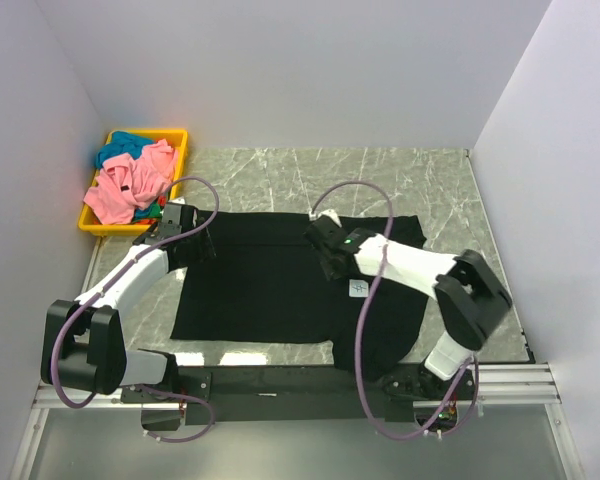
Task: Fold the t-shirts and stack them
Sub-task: Fold the tshirt
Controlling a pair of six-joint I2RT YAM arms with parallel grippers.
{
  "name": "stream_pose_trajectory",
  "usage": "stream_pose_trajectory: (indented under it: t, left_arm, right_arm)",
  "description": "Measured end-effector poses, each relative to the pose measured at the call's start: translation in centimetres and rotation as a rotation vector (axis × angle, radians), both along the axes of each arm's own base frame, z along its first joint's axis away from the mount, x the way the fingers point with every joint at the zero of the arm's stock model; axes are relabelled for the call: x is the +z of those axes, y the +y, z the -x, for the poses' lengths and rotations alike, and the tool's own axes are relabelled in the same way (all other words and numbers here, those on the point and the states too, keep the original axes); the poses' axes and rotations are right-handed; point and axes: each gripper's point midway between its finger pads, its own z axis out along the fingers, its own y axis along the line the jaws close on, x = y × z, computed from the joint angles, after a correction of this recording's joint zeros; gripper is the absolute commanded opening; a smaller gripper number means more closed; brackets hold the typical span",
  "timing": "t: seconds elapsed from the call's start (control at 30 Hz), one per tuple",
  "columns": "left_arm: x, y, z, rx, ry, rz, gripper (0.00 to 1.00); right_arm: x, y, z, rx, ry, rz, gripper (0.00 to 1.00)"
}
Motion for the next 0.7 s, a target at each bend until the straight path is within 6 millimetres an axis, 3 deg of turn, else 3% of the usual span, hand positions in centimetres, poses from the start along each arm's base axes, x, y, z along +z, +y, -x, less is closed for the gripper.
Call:
stream_pose_trajectory:
  t: [0.2,0.7]
  left_arm:
    - [0.0,0.0,0.0,0.0,0.0,0.0,0.8]
    - [0.0,0.0,0.0,0.0,0.0,0.0,0.8]
  right_arm:
    - [-2.5,0.6,-0.6,0.021,0.03,0.086,0.41]
    - [-4.3,0.5,-2.1,0.001,0.021,0.165,0.34]
